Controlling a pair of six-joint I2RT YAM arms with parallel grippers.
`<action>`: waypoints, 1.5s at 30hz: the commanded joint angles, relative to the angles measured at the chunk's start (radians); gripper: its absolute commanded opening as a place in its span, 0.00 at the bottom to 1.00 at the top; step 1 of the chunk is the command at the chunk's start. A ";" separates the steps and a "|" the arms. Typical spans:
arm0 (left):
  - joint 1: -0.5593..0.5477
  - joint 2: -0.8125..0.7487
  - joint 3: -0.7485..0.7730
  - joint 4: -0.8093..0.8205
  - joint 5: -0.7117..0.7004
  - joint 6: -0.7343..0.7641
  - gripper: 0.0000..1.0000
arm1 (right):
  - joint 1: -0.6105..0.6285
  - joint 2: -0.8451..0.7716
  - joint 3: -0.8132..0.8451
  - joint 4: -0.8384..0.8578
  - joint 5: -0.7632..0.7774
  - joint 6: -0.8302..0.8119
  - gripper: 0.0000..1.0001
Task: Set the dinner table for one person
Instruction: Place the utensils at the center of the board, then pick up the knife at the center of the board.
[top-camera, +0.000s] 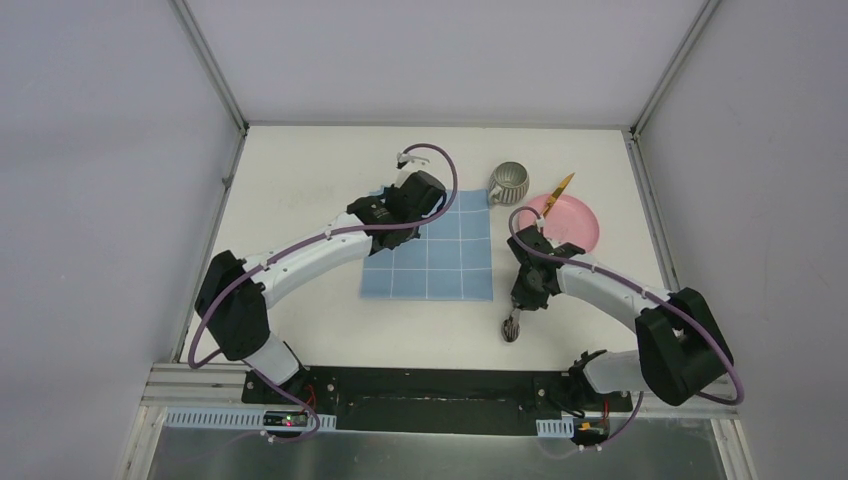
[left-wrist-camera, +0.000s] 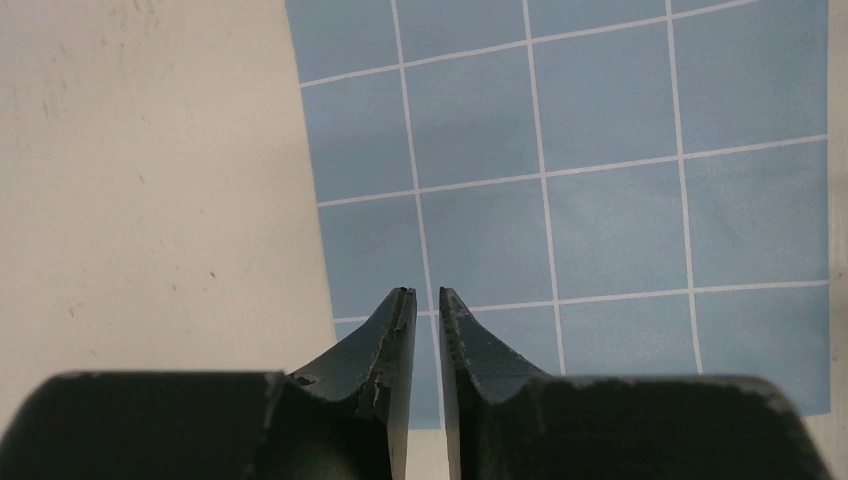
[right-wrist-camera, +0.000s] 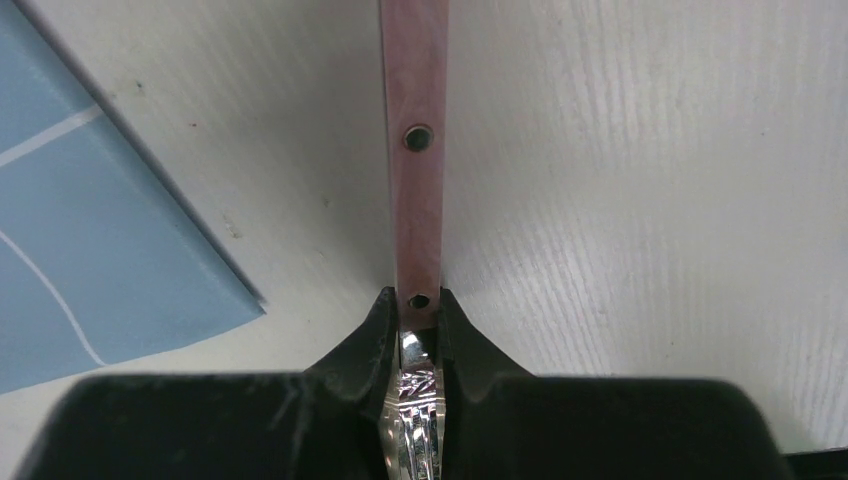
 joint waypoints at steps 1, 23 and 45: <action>-0.006 -0.068 -0.004 -0.003 -0.048 -0.017 0.17 | 0.010 0.022 -0.008 0.085 0.012 0.024 0.00; -0.005 -0.082 -0.010 -0.015 -0.051 -0.020 0.19 | 0.064 -0.178 0.137 -0.123 0.123 0.007 0.47; -0.006 -0.125 -0.021 -0.018 -0.100 0.006 0.21 | -0.199 0.406 0.589 0.016 0.352 -0.165 0.57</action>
